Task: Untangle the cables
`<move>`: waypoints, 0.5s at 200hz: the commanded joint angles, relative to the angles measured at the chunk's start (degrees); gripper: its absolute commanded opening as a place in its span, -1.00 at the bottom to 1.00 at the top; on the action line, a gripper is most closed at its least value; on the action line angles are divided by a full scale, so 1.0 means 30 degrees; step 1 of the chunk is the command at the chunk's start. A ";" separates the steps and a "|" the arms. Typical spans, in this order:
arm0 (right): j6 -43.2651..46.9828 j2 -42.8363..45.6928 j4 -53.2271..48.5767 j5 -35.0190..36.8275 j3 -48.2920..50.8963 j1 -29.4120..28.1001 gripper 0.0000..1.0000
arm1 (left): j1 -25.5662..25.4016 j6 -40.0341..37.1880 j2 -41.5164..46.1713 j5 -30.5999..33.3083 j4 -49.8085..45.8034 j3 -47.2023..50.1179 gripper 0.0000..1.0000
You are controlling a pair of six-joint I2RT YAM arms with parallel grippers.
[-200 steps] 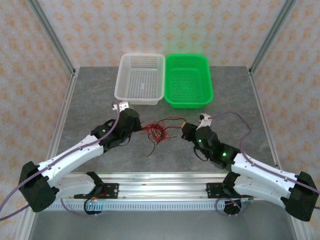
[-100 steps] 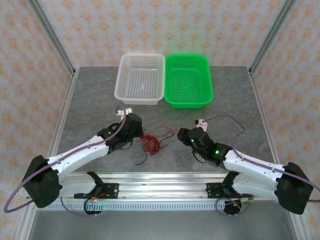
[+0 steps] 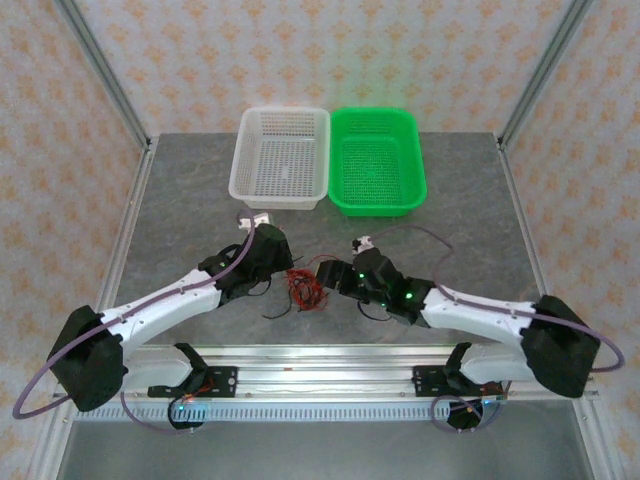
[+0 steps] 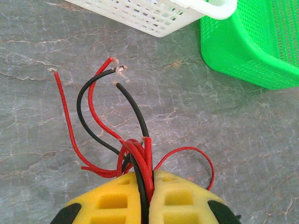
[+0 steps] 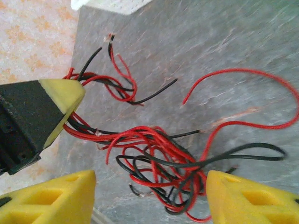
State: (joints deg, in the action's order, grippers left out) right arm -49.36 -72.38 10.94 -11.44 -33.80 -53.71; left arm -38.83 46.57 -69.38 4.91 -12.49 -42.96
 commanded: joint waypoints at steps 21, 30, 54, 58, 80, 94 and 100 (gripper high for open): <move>-0.1150 -0.2650 0.2877 -0.1662 -0.1098 -0.0568 0.22 | 0.0140 0.0181 0.0025 0.0148 0.0487 -0.0650 -1.00; -0.1182 -0.3200 0.2938 -0.1723 -0.1313 -0.0753 0.20 | 0.0141 0.0152 0.0006 0.0179 0.0476 -0.0749 -1.00; -0.1098 -0.4731 0.3378 -0.2137 -0.1670 -0.1093 0.09 | 0.0140 0.0079 -0.0081 0.0229 0.0500 -0.1052 -1.00; -0.1067 -0.5002 0.3410 -0.2210 -0.1747 -0.1150 0.08 | 0.0142 0.0065 -0.0128 0.0213 0.0480 -0.1101 -1.00; -0.0595 -0.6371 0.3258 -0.2580 -0.2102 -0.1339 -0.09 | 0.0140 -0.0052 -0.0302 0.0332 0.0356 -0.1441 -1.00; -0.0266 -0.7195 0.3021 -0.2769 -0.2209 -0.1412 -0.21 | 0.0152 -0.0167 -0.0361 0.0382 0.0217 -0.1702 -1.00; -0.0141 -0.7493 0.2977 -0.2799 -0.2174 -0.1411 -0.26 | 0.0159 -0.0198 -0.0344 0.0412 0.0186 -0.1804 -1.00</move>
State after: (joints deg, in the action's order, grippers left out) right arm -51.59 -91.44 19.99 -18.35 -39.35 -57.41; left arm -38.83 46.48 -70.17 4.93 -12.58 -45.25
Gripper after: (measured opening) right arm 0.406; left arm 0.072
